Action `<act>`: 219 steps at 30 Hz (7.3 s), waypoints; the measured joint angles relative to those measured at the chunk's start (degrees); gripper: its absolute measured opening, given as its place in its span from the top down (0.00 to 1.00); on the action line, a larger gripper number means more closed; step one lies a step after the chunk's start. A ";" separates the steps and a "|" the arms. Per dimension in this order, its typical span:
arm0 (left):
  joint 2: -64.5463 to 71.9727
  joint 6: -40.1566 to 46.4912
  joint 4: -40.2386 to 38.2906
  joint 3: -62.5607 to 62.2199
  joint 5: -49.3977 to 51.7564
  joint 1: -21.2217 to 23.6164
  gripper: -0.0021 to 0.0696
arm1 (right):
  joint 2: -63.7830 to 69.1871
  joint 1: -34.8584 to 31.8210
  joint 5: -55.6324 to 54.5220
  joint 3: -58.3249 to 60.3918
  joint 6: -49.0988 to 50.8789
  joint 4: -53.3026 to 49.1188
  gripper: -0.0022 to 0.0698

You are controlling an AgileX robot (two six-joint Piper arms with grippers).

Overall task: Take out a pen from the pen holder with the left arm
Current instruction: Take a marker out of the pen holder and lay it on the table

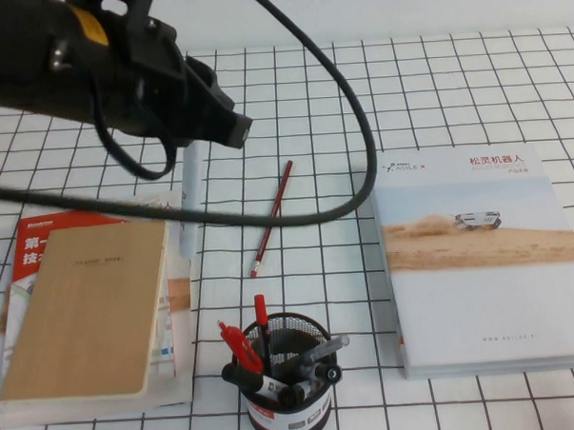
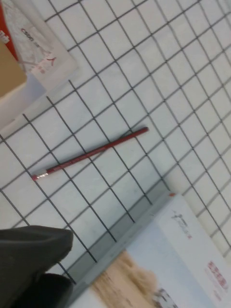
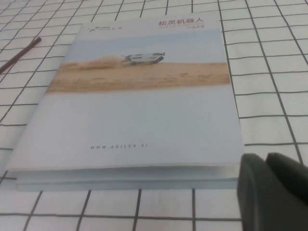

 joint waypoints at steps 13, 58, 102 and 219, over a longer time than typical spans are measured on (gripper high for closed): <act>22.61 -2.87 2.51 -18.10 13.91 5.40 0.87 | 0.00 0.00 0.00 0.00 0.00 0.00 0.99; 55.90 -3.69 -4.28 -39.19 13.50 9.51 0.87 | 0.00 0.00 0.00 0.00 0.00 0.00 0.99; 9.90 -3.58 3.64 -29.13 16.97 9.60 0.97 | 0.00 0.00 0.00 0.00 0.00 0.00 0.99; -80.43 -2.71 -1.69 83.71 -28.44 33.38 0.97 | 0.00 0.00 0.00 0.00 0.00 0.00 0.99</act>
